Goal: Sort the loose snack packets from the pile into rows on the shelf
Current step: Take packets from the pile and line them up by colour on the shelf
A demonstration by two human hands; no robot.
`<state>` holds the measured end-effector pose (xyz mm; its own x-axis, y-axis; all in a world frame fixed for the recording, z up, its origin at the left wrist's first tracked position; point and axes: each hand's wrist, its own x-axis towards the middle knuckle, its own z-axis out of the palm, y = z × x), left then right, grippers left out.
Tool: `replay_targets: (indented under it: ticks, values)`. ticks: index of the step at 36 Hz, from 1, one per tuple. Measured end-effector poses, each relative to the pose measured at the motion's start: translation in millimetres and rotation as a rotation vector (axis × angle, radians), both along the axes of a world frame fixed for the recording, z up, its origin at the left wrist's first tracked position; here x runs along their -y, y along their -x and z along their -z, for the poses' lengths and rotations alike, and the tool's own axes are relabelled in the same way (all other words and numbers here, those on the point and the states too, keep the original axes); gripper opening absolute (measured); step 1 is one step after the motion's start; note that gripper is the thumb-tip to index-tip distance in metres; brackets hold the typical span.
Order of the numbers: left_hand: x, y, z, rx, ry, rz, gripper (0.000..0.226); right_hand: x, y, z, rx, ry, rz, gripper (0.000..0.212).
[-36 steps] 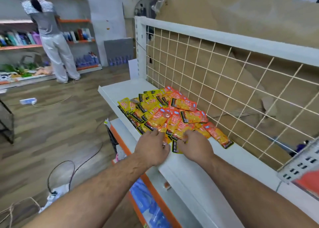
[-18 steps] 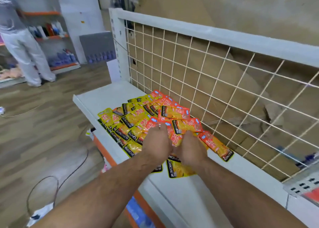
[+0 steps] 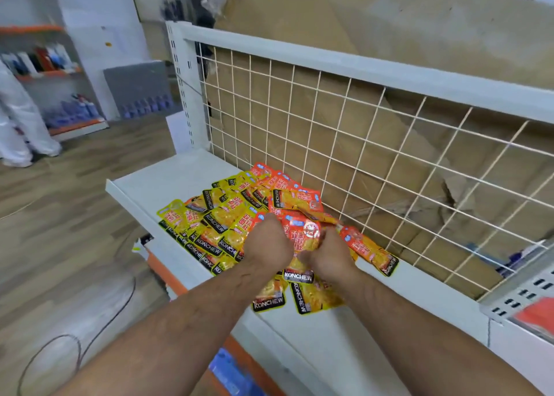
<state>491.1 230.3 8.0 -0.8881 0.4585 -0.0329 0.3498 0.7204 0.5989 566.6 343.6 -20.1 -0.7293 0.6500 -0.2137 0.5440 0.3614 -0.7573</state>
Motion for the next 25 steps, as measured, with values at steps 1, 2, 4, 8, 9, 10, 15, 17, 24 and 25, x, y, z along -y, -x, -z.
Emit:
replay_targets:
  ticks: [1, 2, 4, 8, 9, 10, 15, 17, 24, 25]
  values:
    - [2, -1, -2, 0.016, -0.013, -0.005, 0.030, 1, 0, -3, -0.007, 0.040, -0.008, 0.030]
    - [4, -1, -3, 0.029, -0.029, -0.011, 0.031, 2, -2, -6, -0.008, 0.070, -0.025, 0.018]
    - [10, -1, -6, 0.054, -0.069, -0.018, 0.029, 4, -4, -10, -0.007, 0.088, -0.028, 0.017]
    - [25, -1, -9, 0.078, -0.155, -0.020, 0.021, 9, -12, -19, -0.006, 0.111, -0.008, 0.021]
    - [28, 0, -9, 0.084, -0.178, -0.027, 0.017, 11, -15, -22, -0.009, 0.131, -0.009, 0.019]
    - [32, 0, -8, 0.096, -0.200, -0.034, 0.012, 15, -19, -24, -0.014, 0.153, -0.003, 0.018]
    - [44, -9, -5, 0.210, -0.296, 0.005, 0.011, 27, -43, -29, -0.017, 0.132, 0.058, 0.017]
    - [45, -18, -4, 0.249, -0.325, 0.031, 0.027, 32, -57, -30, -0.018, 0.121, 0.092, 0.023]
    - [35, -59, 3, 0.379, -0.328, 0.214, 0.025, 42, -124, -31, -0.051, 0.138, 0.291, 0.042]
    - [33, -67, 4, 0.401, -0.338, 0.244, 0.022, 43, -135, -31, -0.056, 0.144, 0.320, 0.039]
